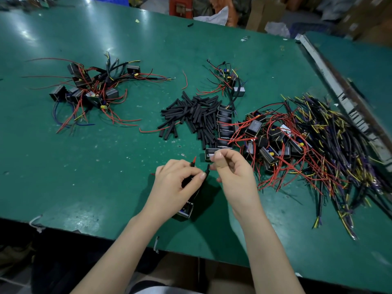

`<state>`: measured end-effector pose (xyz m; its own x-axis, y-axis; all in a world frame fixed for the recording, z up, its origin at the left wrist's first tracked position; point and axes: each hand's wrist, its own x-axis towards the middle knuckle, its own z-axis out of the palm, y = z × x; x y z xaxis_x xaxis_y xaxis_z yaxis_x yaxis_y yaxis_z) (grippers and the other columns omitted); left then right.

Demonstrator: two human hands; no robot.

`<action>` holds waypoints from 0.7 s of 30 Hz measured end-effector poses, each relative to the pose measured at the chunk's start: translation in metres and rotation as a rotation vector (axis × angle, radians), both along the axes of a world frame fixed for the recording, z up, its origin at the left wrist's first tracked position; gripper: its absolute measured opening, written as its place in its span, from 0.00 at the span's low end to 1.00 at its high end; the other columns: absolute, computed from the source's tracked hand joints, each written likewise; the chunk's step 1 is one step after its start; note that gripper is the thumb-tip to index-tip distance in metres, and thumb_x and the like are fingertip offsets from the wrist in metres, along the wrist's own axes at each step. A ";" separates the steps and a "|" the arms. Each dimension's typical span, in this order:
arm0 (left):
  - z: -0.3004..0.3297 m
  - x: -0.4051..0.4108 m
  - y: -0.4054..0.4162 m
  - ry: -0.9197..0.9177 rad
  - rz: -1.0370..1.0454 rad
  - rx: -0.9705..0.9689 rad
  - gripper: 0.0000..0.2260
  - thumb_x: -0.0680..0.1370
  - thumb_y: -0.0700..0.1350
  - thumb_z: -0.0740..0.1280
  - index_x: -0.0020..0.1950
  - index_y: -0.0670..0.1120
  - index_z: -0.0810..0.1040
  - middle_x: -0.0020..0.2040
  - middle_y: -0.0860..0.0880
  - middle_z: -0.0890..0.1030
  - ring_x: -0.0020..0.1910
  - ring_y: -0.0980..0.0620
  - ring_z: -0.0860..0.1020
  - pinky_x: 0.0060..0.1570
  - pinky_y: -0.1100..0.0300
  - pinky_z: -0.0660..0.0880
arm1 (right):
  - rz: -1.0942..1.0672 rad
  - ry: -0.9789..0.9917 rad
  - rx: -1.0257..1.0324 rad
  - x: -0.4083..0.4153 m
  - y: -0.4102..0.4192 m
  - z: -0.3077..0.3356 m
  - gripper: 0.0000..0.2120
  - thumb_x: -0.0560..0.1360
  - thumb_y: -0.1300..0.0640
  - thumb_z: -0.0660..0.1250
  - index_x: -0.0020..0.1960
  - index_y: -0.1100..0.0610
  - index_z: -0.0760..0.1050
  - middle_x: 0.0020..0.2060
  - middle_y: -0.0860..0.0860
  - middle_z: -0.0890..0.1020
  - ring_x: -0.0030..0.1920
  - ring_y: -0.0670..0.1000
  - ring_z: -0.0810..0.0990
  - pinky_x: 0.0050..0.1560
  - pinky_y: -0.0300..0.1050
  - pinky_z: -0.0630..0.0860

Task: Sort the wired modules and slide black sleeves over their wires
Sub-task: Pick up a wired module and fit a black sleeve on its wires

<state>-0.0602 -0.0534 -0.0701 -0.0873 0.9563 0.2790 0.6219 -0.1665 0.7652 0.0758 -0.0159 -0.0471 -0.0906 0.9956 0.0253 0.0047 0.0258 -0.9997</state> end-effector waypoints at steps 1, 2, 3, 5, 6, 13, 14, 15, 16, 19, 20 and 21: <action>0.000 0.001 0.000 -0.003 -0.005 0.003 0.09 0.75 0.53 0.64 0.43 0.52 0.82 0.38 0.57 0.76 0.46 0.56 0.71 0.50 0.53 0.64 | -0.020 0.000 -0.009 0.003 -0.001 -0.002 0.04 0.79 0.58 0.65 0.47 0.49 0.75 0.41 0.44 0.80 0.40 0.40 0.79 0.40 0.31 0.72; 0.000 0.001 -0.001 -0.005 -0.010 0.004 0.09 0.75 0.52 0.64 0.43 0.51 0.82 0.38 0.56 0.76 0.45 0.55 0.71 0.49 0.51 0.66 | -0.029 -0.006 -0.026 0.005 -0.003 -0.004 0.03 0.78 0.56 0.66 0.49 0.48 0.75 0.41 0.44 0.80 0.41 0.42 0.79 0.41 0.33 0.72; 0.001 0.001 -0.001 -0.002 -0.019 0.001 0.10 0.75 0.52 0.64 0.43 0.51 0.82 0.38 0.56 0.76 0.45 0.55 0.72 0.49 0.51 0.67 | -0.017 -0.022 -0.047 0.007 -0.005 -0.006 0.03 0.77 0.55 0.67 0.49 0.47 0.76 0.41 0.43 0.81 0.42 0.44 0.79 0.42 0.35 0.72; 0.003 0.002 0.000 0.025 -0.050 -0.003 0.11 0.75 0.54 0.63 0.43 0.50 0.82 0.39 0.55 0.77 0.45 0.54 0.72 0.49 0.50 0.67 | 0.053 -0.078 -0.069 0.010 -0.007 -0.009 0.03 0.76 0.54 0.68 0.48 0.46 0.78 0.40 0.42 0.82 0.42 0.42 0.79 0.44 0.37 0.72; 0.003 0.002 0.000 0.043 -0.067 -0.001 0.13 0.75 0.55 0.62 0.43 0.49 0.82 0.39 0.54 0.77 0.45 0.54 0.72 0.49 0.50 0.67 | 0.078 -0.106 -0.059 0.011 -0.008 -0.009 0.03 0.76 0.54 0.69 0.46 0.47 0.80 0.39 0.41 0.83 0.42 0.41 0.79 0.46 0.38 0.73; 0.012 0.018 0.006 0.162 -0.155 0.073 0.18 0.76 0.58 0.58 0.44 0.49 0.83 0.38 0.59 0.74 0.44 0.52 0.74 0.47 0.45 0.71 | -0.080 -0.196 0.099 0.035 -0.014 -0.001 0.07 0.75 0.57 0.70 0.42 0.47 0.79 0.40 0.43 0.83 0.43 0.36 0.78 0.47 0.28 0.70; 0.014 0.025 0.007 0.177 -0.167 0.088 0.18 0.76 0.58 0.58 0.44 0.49 0.83 0.38 0.59 0.74 0.44 0.51 0.75 0.46 0.46 0.71 | -0.124 -0.206 0.113 0.040 -0.016 -0.001 0.07 0.75 0.57 0.70 0.41 0.46 0.79 0.39 0.42 0.82 0.42 0.35 0.78 0.46 0.27 0.69; 0.015 0.033 0.009 0.184 -0.171 0.102 0.18 0.76 0.58 0.58 0.44 0.49 0.83 0.39 0.59 0.74 0.45 0.51 0.75 0.46 0.48 0.69 | -0.174 -0.216 0.129 0.044 -0.017 0.000 0.07 0.76 0.56 0.69 0.41 0.45 0.78 0.38 0.41 0.82 0.42 0.35 0.77 0.45 0.27 0.69; 0.017 0.041 0.010 0.184 -0.171 0.109 0.18 0.75 0.58 0.58 0.45 0.49 0.83 0.40 0.59 0.74 0.47 0.52 0.75 0.46 0.51 0.67 | -0.226 -0.222 0.145 0.048 -0.018 0.001 0.07 0.76 0.55 0.69 0.41 0.45 0.78 0.37 0.39 0.82 0.41 0.35 0.77 0.44 0.27 0.69; 0.019 0.063 0.015 0.170 -0.187 0.079 0.15 0.75 0.57 0.61 0.47 0.50 0.83 0.40 0.59 0.75 0.47 0.54 0.73 0.45 0.55 0.63 | -0.328 -0.221 0.167 0.061 -0.020 0.002 0.07 0.77 0.54 0.67 0.41 0.45 0.77 0.37 0.40 0.81 0.39 0.36 0.76 0.42 0.29 0.69; 0.019 0.069 0.017 0.179 -0.200 0.072 0.14 0.75 0.56 0.62 0.47 0.50 0.83 0.39 0.57 0.76 0.47 0.52 0.74 0.45 0.54 0.64 | -0.333 -0.240 0.172 0.066 -0.020 0.003 0.07 0.77 0.55 0.67 0.42 0.45 0.76 0.38 0.41 0.81 0.39 0.38 0.75 0.42 0.30 0.69; 0.018 0.074 0.018 0.194 -0.219 0.071 0.12 0.75 0.54 0.63 0.47 0.49 0.84 0.39 0.55 0.78 0.46 0.50 0.76 0.45 0.53 0.66 | -0.326 -0.274 0.176 0.072 -0.020 0.003 0.07 0.78 0.56 0.66 0.42 0.47 0.75 0.39 0.42 0.80 0.39 0.39 0.75 0.42 0.32 0.69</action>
